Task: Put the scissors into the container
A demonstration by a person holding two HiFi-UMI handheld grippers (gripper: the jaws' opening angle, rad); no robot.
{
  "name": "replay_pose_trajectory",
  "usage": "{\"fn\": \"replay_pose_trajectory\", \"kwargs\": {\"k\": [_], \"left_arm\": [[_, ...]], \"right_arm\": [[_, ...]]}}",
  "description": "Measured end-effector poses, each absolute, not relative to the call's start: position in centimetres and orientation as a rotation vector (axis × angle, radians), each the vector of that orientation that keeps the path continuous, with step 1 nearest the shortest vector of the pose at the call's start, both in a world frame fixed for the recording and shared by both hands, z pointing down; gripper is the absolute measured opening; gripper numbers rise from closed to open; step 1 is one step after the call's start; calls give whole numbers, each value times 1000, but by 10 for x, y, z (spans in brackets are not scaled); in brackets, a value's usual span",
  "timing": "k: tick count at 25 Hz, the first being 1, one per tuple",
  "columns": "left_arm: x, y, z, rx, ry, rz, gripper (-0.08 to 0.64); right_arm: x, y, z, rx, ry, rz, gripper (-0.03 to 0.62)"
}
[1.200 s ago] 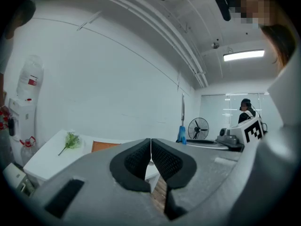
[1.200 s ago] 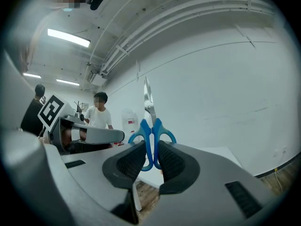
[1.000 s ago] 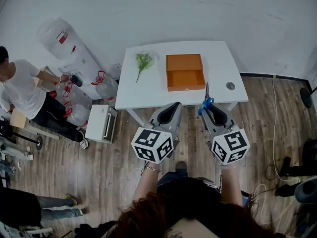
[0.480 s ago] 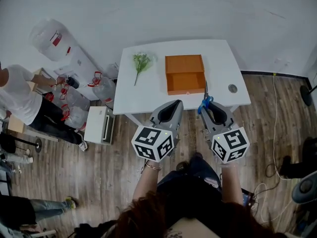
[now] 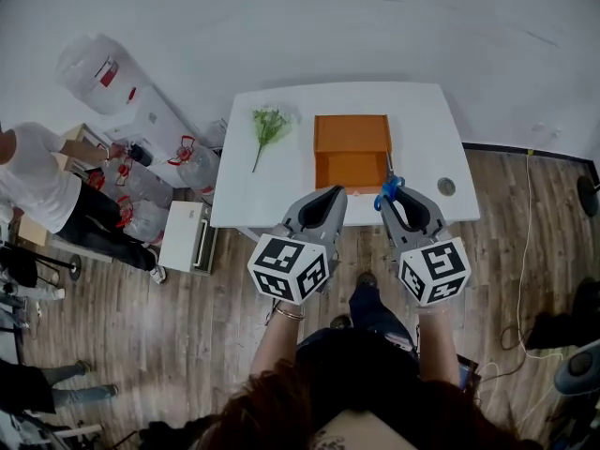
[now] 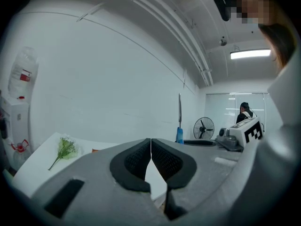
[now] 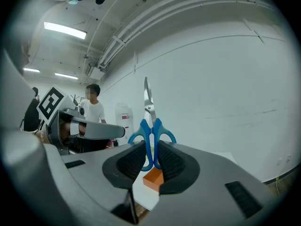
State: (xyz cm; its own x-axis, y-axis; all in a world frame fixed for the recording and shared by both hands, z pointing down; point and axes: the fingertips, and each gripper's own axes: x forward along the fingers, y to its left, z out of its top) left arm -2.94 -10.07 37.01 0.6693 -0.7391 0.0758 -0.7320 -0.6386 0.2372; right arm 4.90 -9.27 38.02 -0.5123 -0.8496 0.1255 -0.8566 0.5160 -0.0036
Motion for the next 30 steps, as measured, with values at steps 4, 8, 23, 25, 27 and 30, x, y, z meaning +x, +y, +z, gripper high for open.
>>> {"fn": "replay_pose_trajectory", "kwargs": {"k": [4,8,23,25,27,30], "left_arm": [[-20,-128,365,2634,-1209,-38,18],[-9,-154,363,2627,-1237,-41,18],[0,-205,362,2539,-1411,-40,18],[-3,-207,364,2530,-1425,-31,18],[-8,-210,365,2523,-1437,-24,18],[-15,-218,364,2519,-1448,-20,18]], "right_arm": [[56,-120,379,1448,-2646,80,72],[66,-147,383,1397,-2637,57,72],[81,-217,422,1159,-2537,-48,72],[78,-222,431,1127,-2515,-62,72],[76,-227,441,1105,-2488,-72,72],[71,-236,455,1080,-2448,-80,72]]}}
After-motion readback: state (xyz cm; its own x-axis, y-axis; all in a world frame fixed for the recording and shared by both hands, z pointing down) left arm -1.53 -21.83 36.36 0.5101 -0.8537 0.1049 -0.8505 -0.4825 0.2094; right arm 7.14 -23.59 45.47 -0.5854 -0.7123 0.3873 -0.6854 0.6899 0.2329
